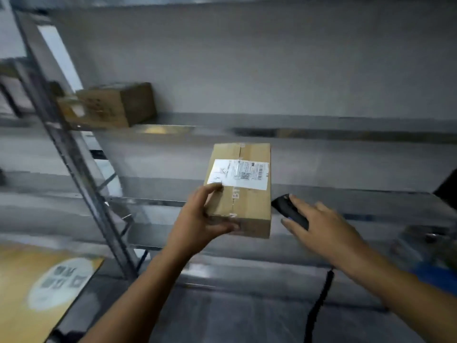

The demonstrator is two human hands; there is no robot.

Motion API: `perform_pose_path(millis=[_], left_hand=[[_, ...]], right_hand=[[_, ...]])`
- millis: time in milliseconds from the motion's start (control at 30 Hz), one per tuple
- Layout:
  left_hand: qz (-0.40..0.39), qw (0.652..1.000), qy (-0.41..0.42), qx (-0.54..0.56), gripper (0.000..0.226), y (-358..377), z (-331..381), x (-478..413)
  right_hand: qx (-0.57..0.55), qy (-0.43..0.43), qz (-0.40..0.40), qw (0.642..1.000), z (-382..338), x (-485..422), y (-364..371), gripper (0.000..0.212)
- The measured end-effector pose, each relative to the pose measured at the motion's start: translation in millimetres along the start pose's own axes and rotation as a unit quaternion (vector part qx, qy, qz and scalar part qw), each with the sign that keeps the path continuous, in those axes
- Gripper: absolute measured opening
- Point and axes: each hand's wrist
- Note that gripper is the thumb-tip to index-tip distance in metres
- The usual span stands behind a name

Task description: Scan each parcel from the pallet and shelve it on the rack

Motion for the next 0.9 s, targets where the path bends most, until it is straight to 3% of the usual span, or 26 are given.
perform_pose_path(millis=[300,433,633,767,900], left_hand=[[0.108,0.987,-0.025,-0.119,0.085,-135,-61,-152],[0.121,0.983,-0.069,-0.119,0.079,-168,-91,-195],[0.127,0.981,-0.099,-0.113,0.079,-197,-166,-244],[0.187,0.962,-0.043,-0.197,0.08,-203,-213,-269],[0.194,0.908,0.151,-0.338,0.086,-187,-248,-286]], right_hand=[[-0.033,-0.115,0.035,0.992,-126,-227,0,0.066],[-0.023,-0.134,0.014,0.991,-170,-293,11,0.069],[-0.029,-0.139,-0.032,0.989,-220,-371,41,0.053],[-0.064,-0.126,-0.036,0.989,-246,-416,59,0.049],[-0.085,-0.109,-0.027,0.99,-268,-449,70,0.044]])
Point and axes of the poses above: each hand's wrist, its own x-axis away from the middle knuckle, its own y-axis out of the palm, z = x × y, and after that the axes turned 1 degree about y, right-handed
